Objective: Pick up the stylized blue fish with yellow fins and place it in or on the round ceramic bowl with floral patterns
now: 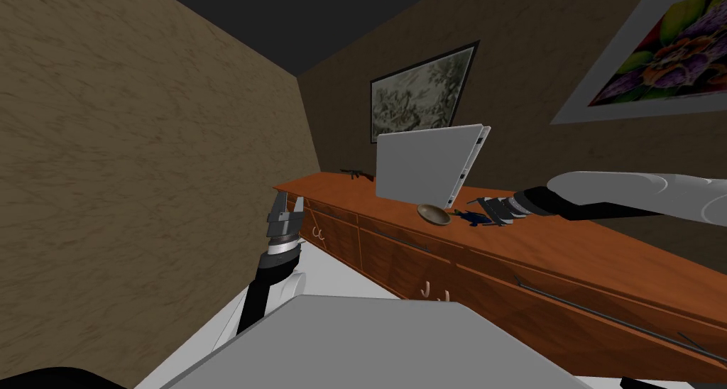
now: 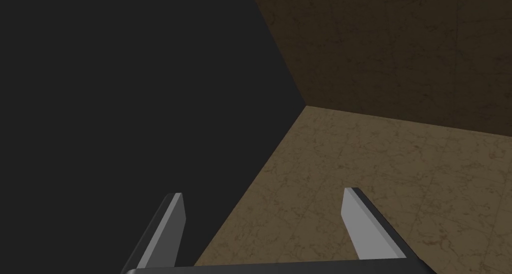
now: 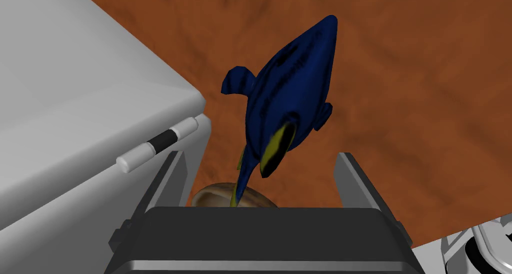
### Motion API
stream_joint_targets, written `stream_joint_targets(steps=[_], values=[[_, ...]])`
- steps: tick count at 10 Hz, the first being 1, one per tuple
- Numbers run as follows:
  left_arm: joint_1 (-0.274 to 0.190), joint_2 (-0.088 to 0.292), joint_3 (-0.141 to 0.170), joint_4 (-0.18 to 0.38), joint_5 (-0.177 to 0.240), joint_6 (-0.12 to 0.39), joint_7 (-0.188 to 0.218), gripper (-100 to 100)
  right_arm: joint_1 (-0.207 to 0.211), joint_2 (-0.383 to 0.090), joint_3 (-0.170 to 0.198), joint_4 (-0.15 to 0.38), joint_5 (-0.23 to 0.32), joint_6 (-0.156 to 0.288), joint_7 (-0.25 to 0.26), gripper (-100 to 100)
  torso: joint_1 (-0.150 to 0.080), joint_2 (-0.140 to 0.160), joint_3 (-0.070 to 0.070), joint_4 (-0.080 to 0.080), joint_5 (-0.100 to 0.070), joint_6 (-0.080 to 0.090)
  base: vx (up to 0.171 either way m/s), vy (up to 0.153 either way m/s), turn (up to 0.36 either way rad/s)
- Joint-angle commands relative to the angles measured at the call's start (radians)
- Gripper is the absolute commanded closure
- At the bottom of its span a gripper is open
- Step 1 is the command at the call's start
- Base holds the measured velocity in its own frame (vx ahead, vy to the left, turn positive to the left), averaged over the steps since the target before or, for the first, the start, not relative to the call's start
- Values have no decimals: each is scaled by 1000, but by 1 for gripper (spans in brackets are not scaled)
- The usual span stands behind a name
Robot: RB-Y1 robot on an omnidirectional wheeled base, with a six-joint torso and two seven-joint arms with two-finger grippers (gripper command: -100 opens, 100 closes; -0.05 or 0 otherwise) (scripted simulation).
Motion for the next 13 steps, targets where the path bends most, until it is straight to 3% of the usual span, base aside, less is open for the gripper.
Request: stream_joint_targets(steps=[1, 2, 6, 7, 8, 9, 10, 11, 13], values=[[0, 0, 0, 0, 0, 0, 0, 0, 0, 0, 0, 0, 0, 0, 0, -100, 0, 0, 0, 0, 0, 0, 14, 3, 10], [0, 0, 0, 0, 0, 0, 0, 0, 1, 2, 0, 2, 0, 3, 2, 100, 0, 1, 0, 0, 0, 0, 0, 0, 0], [0, 0, 0, 0, 0, 0, 0, 0, 1, 2, 0, 2, 0, 3, 1, 100, 1, 2, 1, 0, 1, 0, 0, 0, 0], [0, 0, 0, 0, 0, 0, 0, 0, 1, 2, 0, 2, 0, 3, 1, 0, 1, 2, 1, 1, 1, 0, 0, 0, 0], [0, 0, 0, 0, 0, 0, 0, 0, 1, 2, 0, 2, 0, 3, 1, 100, 1, 2, 1, 1, 1, 0, 0, 0, 0], [0, 0, 0, 0, 0, 0, 0, 0, 1, 2, 0, 2, 0, 3, 1, 0, 1, 2, 1, 1, 1, 0, 0, 0, 0], [0, 0, 0, 0, 0, 0, 0, 0, -9, -28, -32, 3, -5, 7, -1, 100, 1, 2, 1, 1, 1, 0, -40, 54, -73], [0, 0, 0, 0, 0, 0, 0, 0, -9, -28, -32, 3, -5, 7, -1, 100, 4, 4, 3, 2, 3, 1, -41, 72, -45], [0, 0, 0, 0, 0, 0, 0, 0, -6, -72, -70, -1, -12, 2, -7, 100, 10, 8, 5, 3, 4, 1, -69, 143, -86]])
